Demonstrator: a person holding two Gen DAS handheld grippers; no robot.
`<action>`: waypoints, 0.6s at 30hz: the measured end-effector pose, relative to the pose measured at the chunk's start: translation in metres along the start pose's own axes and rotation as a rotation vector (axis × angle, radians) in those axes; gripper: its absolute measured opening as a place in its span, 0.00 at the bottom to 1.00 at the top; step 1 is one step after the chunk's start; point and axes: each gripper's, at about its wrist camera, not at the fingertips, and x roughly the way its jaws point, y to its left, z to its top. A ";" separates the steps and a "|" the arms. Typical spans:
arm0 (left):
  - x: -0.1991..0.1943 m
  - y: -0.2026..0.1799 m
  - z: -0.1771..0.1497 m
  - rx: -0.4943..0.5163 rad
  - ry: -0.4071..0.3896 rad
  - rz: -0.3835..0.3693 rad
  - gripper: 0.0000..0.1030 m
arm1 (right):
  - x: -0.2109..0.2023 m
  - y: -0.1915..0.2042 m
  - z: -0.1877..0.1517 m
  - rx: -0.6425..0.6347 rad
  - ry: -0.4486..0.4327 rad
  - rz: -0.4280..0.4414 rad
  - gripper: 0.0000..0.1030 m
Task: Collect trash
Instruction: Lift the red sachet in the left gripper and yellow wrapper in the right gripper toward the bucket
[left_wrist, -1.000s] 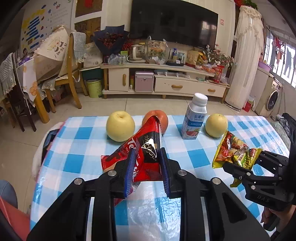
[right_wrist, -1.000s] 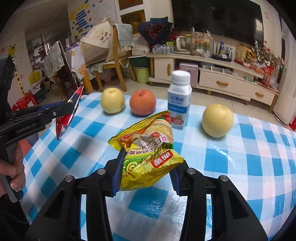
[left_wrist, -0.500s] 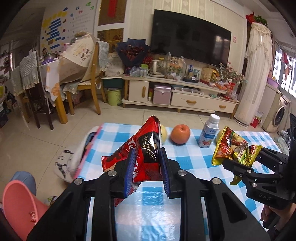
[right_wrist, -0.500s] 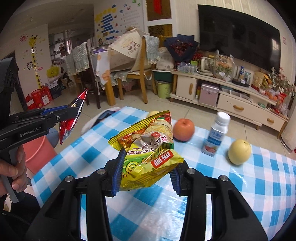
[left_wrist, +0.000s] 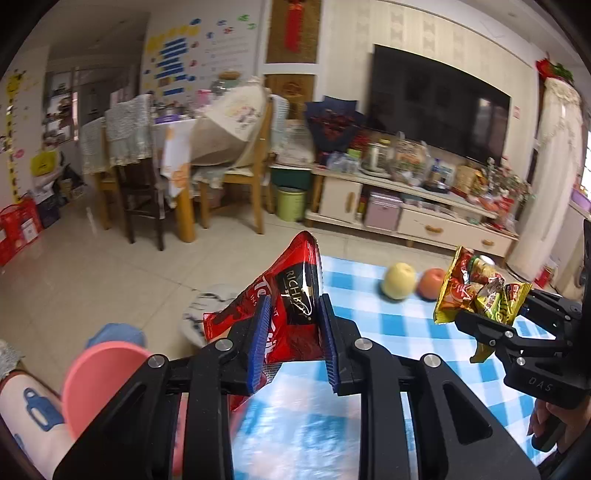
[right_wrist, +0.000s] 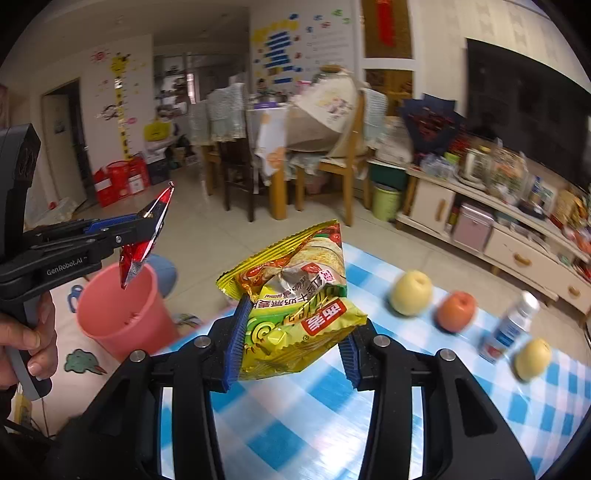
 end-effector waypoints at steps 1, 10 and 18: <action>-0.004 0.010 0.000 -0.007 -0.002 0.012 0.27 | 0.004 0.008 0.004 -0.010 -0.001 0.011 0.43; -0.033 0.098 -0.004 -0.070 -0.015 0.134 0.27 | 0.046 0.103 0.045 -0.093 -0.006 0.147 0.43; -0.057 0.167 -0.012 -0.120 -0.016 0.216 0.27 | 0.083 0.180 0.071 -0.155 0.006 0.247 0.43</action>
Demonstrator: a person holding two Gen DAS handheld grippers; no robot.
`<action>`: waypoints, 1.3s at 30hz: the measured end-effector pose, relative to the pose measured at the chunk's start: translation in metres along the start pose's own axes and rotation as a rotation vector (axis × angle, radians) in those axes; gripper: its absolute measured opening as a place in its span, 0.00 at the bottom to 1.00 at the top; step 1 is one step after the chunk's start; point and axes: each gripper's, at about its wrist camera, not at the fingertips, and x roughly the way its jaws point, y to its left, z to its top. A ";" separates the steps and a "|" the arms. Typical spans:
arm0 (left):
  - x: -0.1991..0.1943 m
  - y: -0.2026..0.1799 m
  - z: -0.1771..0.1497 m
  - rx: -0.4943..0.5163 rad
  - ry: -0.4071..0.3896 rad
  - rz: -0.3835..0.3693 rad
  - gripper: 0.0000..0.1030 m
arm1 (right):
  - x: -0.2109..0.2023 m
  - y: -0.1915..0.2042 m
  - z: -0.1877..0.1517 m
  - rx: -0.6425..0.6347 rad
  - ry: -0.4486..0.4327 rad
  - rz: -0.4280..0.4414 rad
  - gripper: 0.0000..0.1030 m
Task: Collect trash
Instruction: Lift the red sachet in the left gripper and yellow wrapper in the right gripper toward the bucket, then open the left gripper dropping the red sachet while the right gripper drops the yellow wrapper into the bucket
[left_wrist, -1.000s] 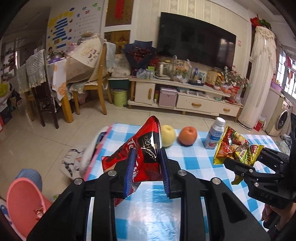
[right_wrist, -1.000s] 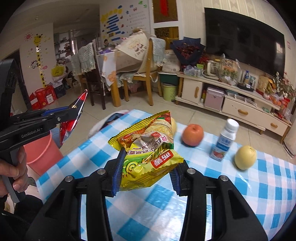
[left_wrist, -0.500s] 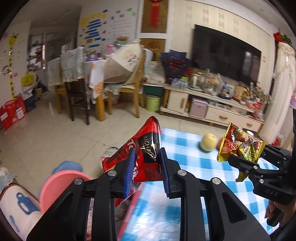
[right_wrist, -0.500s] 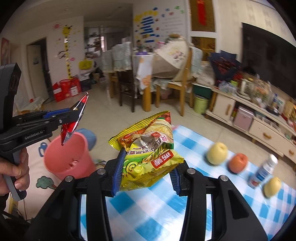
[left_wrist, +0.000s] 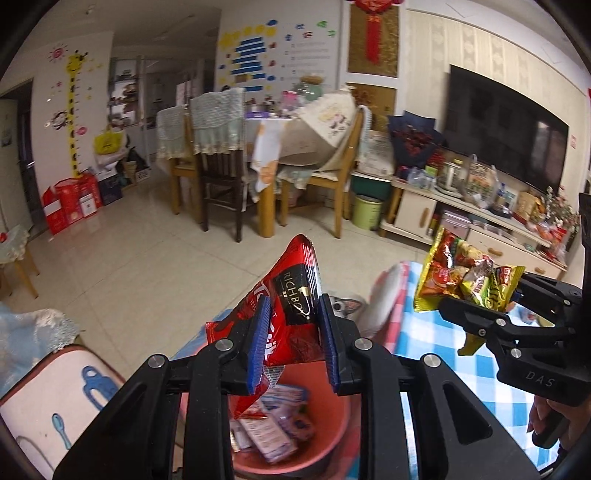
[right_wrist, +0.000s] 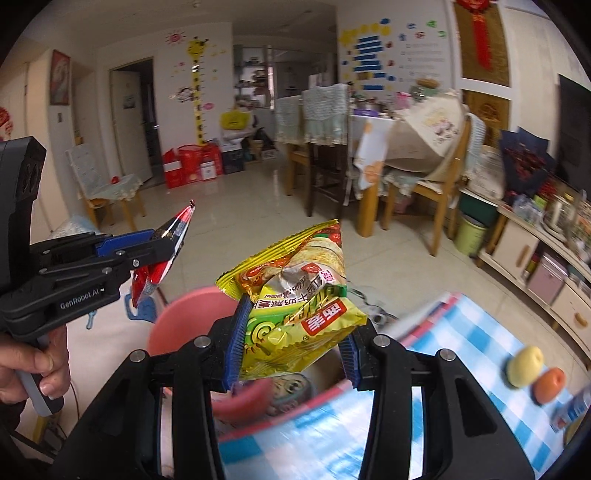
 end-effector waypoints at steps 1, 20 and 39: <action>0.000 0.007 0.000 -0.006 0.000 0.008 0.27 | 0.005 0.006 0.003 -0.004 0.002 0.009 0.43; 0.056 0.082 -0.045 -0.086 0.113 0.021 0.26 | 0.101 0.071 0.004 -0.045 0.144 0.072 0.43; 0.098 0.072 -0.067 -0.082 0.175 0.065 0.74 | 0.107 0.032 -0.024 0.033 0.154 0.010 0.76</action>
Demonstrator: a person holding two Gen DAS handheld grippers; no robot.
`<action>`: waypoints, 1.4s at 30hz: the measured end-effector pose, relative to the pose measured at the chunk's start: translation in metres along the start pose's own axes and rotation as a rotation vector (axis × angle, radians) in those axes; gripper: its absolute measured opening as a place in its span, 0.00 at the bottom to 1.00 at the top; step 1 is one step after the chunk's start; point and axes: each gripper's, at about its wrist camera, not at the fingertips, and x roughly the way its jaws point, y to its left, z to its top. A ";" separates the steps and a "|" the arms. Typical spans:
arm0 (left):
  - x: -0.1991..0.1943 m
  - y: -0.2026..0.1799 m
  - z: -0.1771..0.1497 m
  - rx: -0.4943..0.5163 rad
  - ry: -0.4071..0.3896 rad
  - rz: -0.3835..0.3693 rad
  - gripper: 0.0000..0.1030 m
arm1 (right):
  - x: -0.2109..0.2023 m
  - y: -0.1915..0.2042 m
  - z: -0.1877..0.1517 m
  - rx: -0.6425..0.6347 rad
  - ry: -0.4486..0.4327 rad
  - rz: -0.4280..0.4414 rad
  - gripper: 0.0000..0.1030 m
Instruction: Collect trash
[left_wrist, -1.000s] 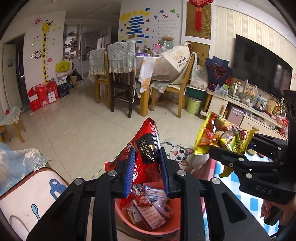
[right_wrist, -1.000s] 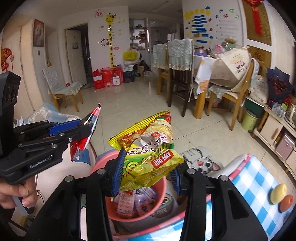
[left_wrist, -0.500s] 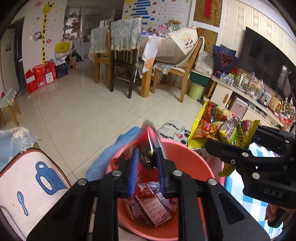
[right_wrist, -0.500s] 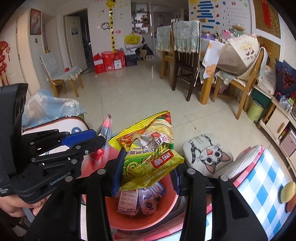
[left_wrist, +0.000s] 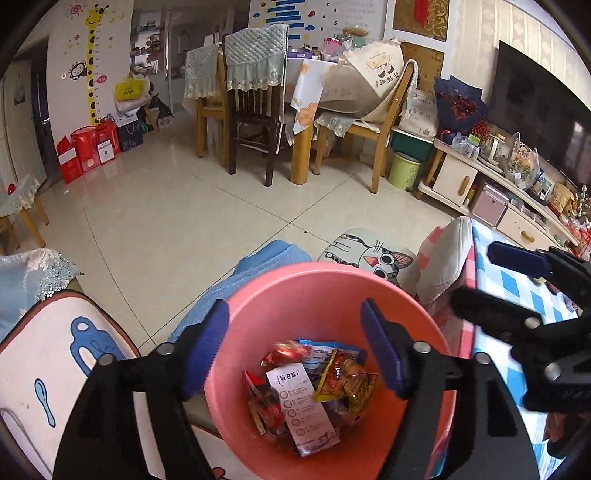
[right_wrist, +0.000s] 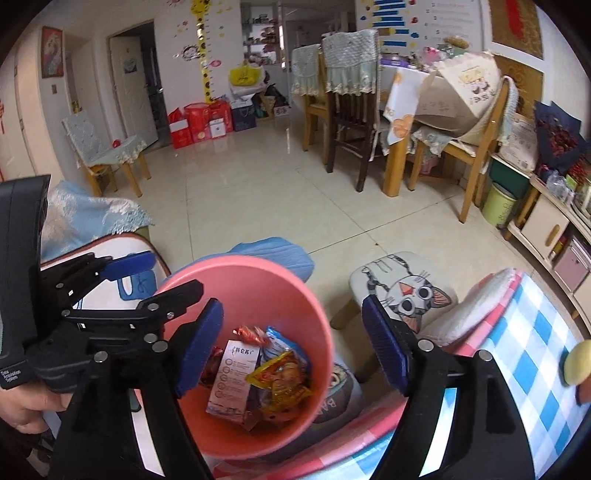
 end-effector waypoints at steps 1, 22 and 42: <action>-0.002 -0.002 0.000 0.000 -0.003 -0.003 0.75 | -0.006 -0.005 -0.001 0.009 -0.008 -0.006 0.77; -0.101 -0.171 -0.005 0.195 -0.069 -0.171 0.94 | -0.236 -0.138 -0.121 0.250 -0.202 -0.359 0.92; -0.164 -0.401 -0.099 0.447 -0.116 -0.475 0.95 | -0.402 -0.218 -0.320 0.475 -0.308 -0.701 0.94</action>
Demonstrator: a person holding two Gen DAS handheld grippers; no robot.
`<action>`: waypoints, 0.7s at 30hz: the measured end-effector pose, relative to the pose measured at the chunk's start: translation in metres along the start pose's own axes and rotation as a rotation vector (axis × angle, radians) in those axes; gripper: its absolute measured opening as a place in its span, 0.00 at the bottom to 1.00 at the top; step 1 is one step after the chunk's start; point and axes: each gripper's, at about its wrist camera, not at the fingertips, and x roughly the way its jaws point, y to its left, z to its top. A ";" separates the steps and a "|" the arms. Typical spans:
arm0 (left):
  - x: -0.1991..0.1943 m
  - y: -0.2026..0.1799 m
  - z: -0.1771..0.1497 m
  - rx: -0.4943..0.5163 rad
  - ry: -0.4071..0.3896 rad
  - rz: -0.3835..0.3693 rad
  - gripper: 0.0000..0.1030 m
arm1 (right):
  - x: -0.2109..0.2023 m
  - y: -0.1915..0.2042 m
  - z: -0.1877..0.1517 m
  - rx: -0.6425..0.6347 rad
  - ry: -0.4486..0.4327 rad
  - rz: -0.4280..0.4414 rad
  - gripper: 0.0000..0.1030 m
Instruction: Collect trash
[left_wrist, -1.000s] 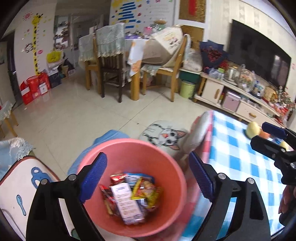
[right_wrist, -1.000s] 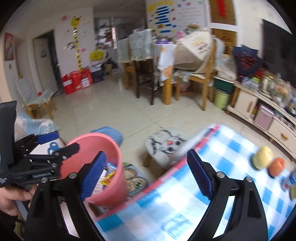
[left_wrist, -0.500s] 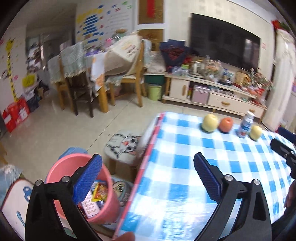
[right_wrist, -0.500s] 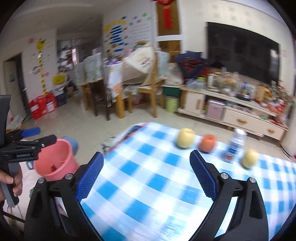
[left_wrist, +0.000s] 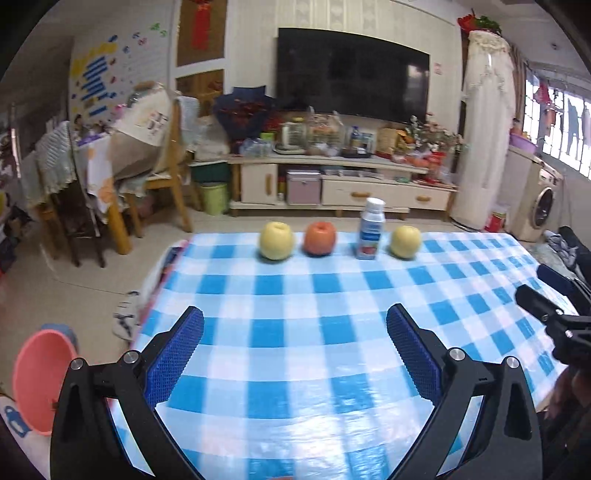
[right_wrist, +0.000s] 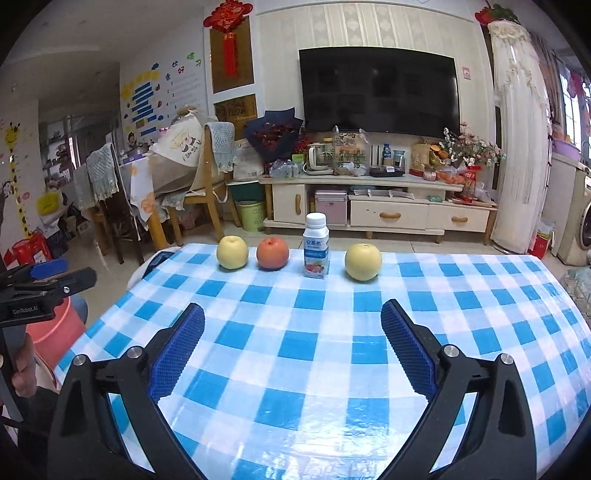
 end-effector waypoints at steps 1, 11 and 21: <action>0.007 -0.007 -0.002 0.002 0.002 -0.003 0.95 | 0.004 -0.001 -0.001 -0.007 -0.004 -0.001 0.94; 0.088 -0.018 -0.006 0.041 0.003 0.045 0.95 | 0.053 0.014 -0.004 -0.066 -0.062 0.017 0.95; 0.149 0.003 -0.026 0.030 0.080 0.030 0.95 | 0.111 -0.002 -0.029 0.076 0.119 -0.003 0.96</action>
